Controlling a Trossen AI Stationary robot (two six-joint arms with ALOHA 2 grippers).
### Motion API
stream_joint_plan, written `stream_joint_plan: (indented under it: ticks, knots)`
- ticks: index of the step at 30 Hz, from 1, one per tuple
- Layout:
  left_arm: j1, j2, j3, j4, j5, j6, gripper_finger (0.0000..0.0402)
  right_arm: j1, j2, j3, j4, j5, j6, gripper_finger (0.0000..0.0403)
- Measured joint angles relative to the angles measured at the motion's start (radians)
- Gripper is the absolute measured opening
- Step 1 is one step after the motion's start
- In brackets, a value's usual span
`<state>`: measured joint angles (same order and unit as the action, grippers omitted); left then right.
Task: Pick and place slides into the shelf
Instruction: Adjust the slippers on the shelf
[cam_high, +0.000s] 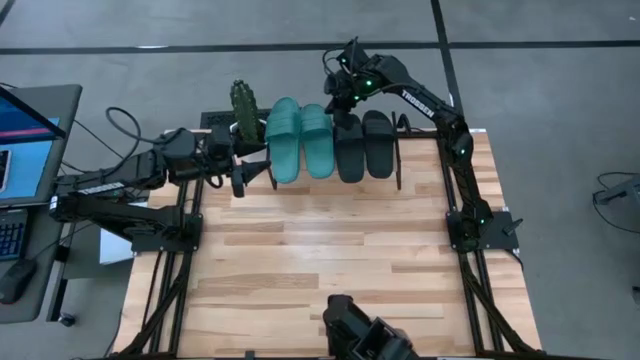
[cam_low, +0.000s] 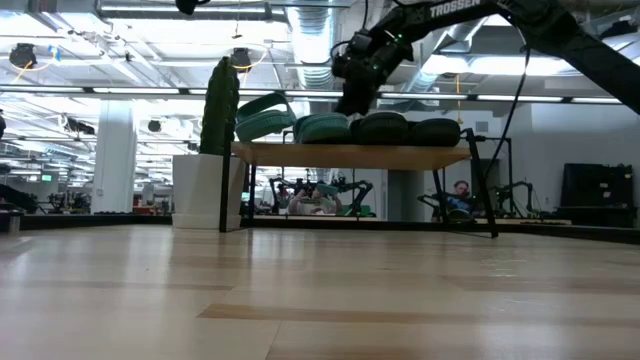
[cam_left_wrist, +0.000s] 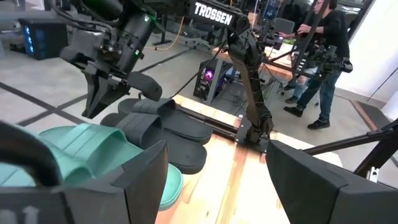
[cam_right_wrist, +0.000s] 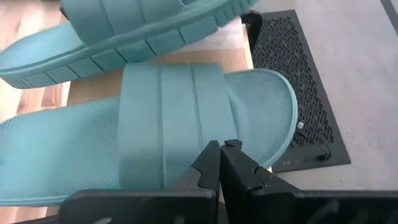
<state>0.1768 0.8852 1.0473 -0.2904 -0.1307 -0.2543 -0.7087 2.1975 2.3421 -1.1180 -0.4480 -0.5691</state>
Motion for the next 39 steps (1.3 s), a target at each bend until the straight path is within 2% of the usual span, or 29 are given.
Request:
stream_joint_plan:
  ticks: [16, 27, 39]
  knots:
    - [0.0, -0.002, 0.0, -0.003, 0.002, -0.019, 0.0256, 0.02, 0.002, 0.0, 0.025, 0.004, -0.041, 0.0]
    - [0.0, -0.002, 0.0, -0.006, 0.002, -0.029, 0.0256, 0.01, 0.053, -0.004, 0.088, 0.087, -0.032, 0.0]
    - [0.0, -0.002, 0.0, -0.007, 0.003, -0.03, 0.0256, -0.006, 0.068, -0.005, 0.066, 0.086, -0.024, 0.0]
